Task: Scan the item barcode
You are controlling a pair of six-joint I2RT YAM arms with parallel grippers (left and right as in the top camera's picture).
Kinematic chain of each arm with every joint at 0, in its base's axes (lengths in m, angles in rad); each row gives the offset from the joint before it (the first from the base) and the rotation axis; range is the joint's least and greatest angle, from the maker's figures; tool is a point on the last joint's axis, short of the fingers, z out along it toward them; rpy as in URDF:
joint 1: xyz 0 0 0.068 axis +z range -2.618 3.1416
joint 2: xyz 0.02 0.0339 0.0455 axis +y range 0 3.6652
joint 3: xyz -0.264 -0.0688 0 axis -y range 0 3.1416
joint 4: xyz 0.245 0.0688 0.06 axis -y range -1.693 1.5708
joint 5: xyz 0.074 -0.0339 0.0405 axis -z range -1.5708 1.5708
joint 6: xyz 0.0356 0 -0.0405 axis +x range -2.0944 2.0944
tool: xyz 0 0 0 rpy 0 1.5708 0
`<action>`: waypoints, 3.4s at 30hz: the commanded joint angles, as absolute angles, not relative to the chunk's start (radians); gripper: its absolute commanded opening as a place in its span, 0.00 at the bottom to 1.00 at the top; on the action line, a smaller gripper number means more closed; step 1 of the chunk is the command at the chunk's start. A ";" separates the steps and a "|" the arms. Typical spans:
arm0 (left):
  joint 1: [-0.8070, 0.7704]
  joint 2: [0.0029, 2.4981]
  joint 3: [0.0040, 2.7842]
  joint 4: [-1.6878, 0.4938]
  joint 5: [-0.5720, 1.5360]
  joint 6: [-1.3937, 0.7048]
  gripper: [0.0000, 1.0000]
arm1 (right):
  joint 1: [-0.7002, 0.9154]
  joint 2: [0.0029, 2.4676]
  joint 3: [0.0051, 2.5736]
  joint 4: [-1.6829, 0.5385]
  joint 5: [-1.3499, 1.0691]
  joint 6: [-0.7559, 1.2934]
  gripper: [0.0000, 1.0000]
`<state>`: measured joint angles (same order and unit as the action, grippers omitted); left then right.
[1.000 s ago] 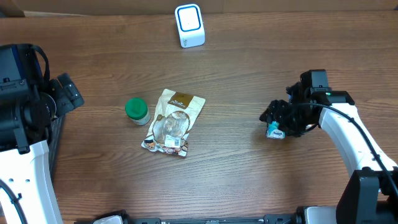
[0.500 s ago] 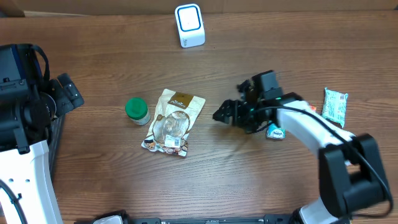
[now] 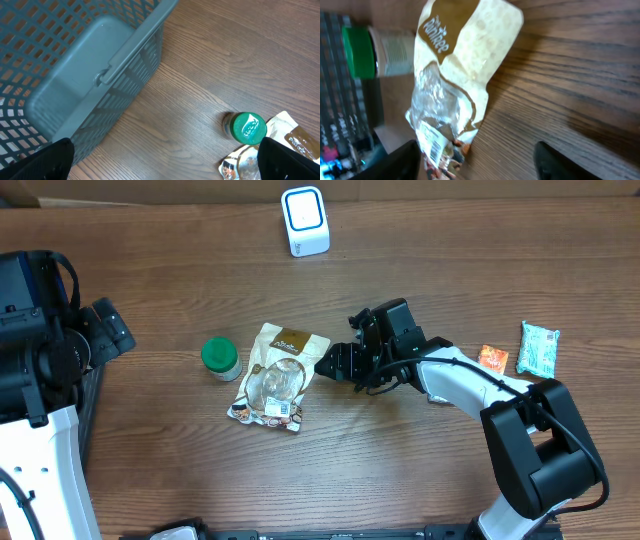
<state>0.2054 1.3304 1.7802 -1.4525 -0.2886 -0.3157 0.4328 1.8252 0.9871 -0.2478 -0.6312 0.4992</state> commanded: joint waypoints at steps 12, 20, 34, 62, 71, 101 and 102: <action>0.211 1.322 1.787 -1.454 -0.295 -0.333 1.00 | 0.498 1.866 1.140 -0.347 -0.457 0.449 0.79; 0.211 1.322 1.787 -1.454 -0.295 -0.333 1.00 | 0.467 2.042 1.140 -0.200 -0.733 0.426 0.80; 0.211 1.322 1.787 -1.454 -0.295 -0.333 1.00 | 0.640 2.154 1.140 0.077 -0.601 0.598 0.70; 0.211 1.322 1.787 -1.454 -0.295 -0.333 1.00 | 0.514 1.880 1.135 -0.611 -0.430 0.674 0.12; 0.211 1.322 1.787 -1.454 -0.295 -0.333 1.00 | 0.553 1.880 1.205 -1.046 -0.450 0.240 0.52; 0.211 1.322 1.787 -1.454 -0.295 -0.333 1.00 | 0.368 2.244 1.459 -0.678 -0.794 -0.155 0.78; 0.211 1.322 1.787 -1.454 -0.295 -0.333 1.00 | 0.389 2.251 1.459 -0.691 -0.795 -0.159 0.77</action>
